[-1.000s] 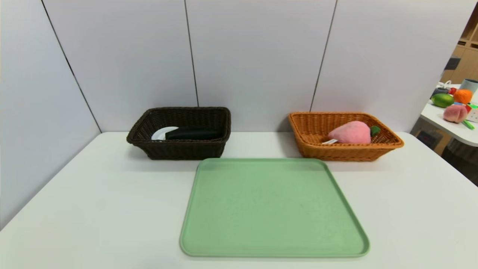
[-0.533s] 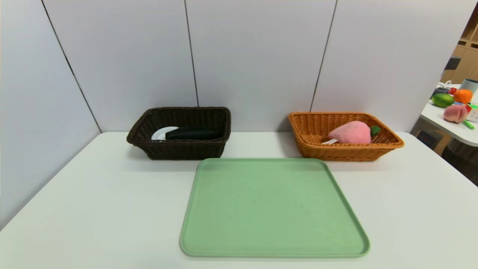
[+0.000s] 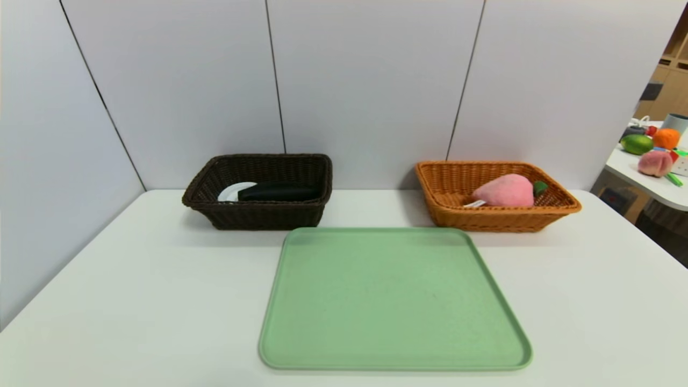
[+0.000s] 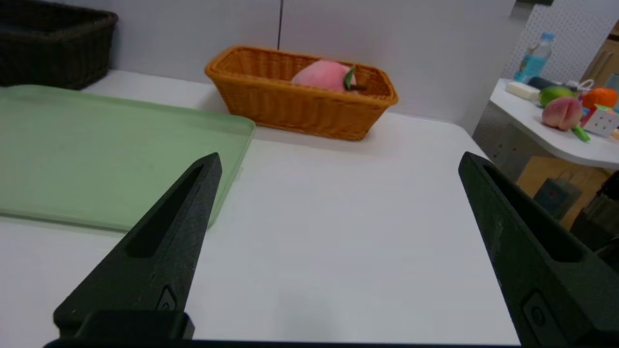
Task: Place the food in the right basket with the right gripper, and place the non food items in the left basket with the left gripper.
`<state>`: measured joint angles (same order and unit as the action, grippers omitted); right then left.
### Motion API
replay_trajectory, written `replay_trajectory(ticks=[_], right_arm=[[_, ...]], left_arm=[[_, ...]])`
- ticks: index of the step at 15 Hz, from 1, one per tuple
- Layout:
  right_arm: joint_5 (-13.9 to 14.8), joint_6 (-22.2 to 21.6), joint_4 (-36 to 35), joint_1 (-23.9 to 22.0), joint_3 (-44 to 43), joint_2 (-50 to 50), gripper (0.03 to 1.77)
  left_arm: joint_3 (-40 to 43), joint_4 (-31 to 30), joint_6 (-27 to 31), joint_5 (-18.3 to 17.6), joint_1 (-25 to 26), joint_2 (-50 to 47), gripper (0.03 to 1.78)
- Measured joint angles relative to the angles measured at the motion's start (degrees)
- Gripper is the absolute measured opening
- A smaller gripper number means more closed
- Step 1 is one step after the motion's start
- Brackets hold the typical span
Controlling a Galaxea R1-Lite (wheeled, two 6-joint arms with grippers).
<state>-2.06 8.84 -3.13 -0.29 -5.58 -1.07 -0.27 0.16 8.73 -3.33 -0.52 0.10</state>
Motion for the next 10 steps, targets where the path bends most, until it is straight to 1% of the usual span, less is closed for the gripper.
replay_trajectory(ticks=[2, 3, 5, 7, 8, 10], right_arm=[[1.3, 0.1, 0.2, 0.0, 3.2, 0.7, 1.69], [1.5, 0.1, 0.4, 0.0, 4.2, 0.9, 1.69], [1.0, -0.2, 0.8, 0.0, 5.0, 1.1, 1.69], [0.4, -0.7, 3.7, 0.0, 5.3, 1.1, 1.69], [0.0, -1.8, 5.0, 0.0, 5.0, 1.1, 1.69], [-0.2, -3.1, 5.1, 0.0, 4.8, 1.1, 1.69]], left_arm=[[0.2, 0.0, -0.7, 0.1, 0.0, 0.0, 1.69], [0.2, 0.0, -0.9, 0.1, 0.0, -0.1, 1.69], [0.3, 0.1, -1.0, 0.2, 0.0, -0.1, 1.69], [0.3, 0.1, -1.0, 0.2, 0.0, -0.1, 1.69], [0.3, 0.1, -1.0, 0.2, 0.0, -0.1, 1.69], [0.3, 0.1, -1.1, 0.1, 0.0, -0.1, 1.69]])
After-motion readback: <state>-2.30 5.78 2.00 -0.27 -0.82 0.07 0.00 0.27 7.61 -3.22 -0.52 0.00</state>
